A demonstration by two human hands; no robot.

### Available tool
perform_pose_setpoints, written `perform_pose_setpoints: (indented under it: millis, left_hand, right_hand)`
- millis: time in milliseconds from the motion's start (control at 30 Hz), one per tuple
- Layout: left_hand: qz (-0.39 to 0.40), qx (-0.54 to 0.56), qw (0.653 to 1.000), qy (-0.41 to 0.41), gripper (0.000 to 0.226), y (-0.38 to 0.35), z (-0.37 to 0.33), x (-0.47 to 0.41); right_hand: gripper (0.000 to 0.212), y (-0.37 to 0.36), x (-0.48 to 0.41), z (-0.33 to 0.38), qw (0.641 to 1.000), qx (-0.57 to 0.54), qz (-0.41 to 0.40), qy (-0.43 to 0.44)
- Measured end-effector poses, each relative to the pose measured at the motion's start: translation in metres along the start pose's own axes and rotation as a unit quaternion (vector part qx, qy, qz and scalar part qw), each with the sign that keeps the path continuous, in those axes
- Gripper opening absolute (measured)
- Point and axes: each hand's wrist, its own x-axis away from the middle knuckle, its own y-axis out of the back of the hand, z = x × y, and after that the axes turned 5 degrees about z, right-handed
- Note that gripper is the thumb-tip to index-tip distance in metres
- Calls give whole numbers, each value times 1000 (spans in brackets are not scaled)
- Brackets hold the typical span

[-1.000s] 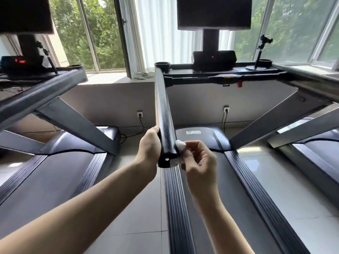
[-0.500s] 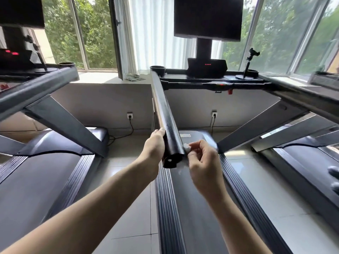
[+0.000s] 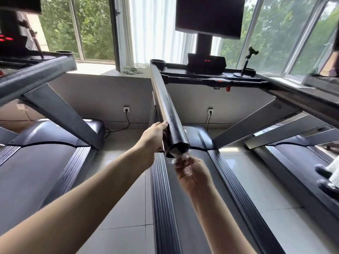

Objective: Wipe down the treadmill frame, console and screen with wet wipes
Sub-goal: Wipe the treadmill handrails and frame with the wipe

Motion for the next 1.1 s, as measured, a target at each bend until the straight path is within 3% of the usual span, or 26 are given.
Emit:
perform_pose_setpoints:
  millis: [67, 167, 267, 333, 400, 533, 567, 600, 667, 733, 867, 967, 1100]
  left_hand:
    - [15, 3, 1000, -5, 12, 8, -1, 8]
    - [28, 7, 999, -23, 14, 20, 3, 18]
    - [-2, 9, 997, -74, 15, 23, 7, 29]
    - [-35, -7, 989, -146, 14, 25, 10, 40]
    - [-34, -27, 974, -223, 13, 25, 13, 51]
    - [52, -43, 950, -304, 3, 19, 14, 62]
    - [64, -56, 947, -311, 5, 15, 16, 62]
    - [62, -74, 944, -316, 9, 12, 17, 60]
    - [52, -88, 942, -320, 16, 11, 21, 52]
    - [47, -77, 940, -329, 12, 12, 26, 43]
    - [-54, -116, 916, -380, 5, 18, 38, 24]
    - [-129, -78, 919, -365, 14, 17, 53, 18]
    - [-137, -64, 925, -349, 11, -3, 66, 35]
  right_hand:
    - [29, -8, 11, 14, 998, 37, 14, 54]
    - [19, -19, 32, 22, 951, 245, 21, 185]
    - [19, -30, 39, 27, 853, 416, 32, 314]
    - [18, -37, 40, 30, 737, 556, 33, 384]
    - [19, -46, 43, 32, 650, 646, 34, 399]
    - [32, -70, 50, 38, 588, 736, 51, 332]
    - [32, -76, 50, 41, 589, 743, 59, 312]
    - [30, -80, 50, 46, 617, 730, 68, 288]
    - [26, -84, 51, 54, 715, 655, 84, 228]
    - [23, -79, 52, 63, 771, 591, 62, 229]
    - [14, -55, 42, 65, 736, 571, -34, 361]
    - [16, -44, 26, 50, 726, 605, -32, 325]
    - [22, -38, 17, 32, 741, 596, -23, 307]
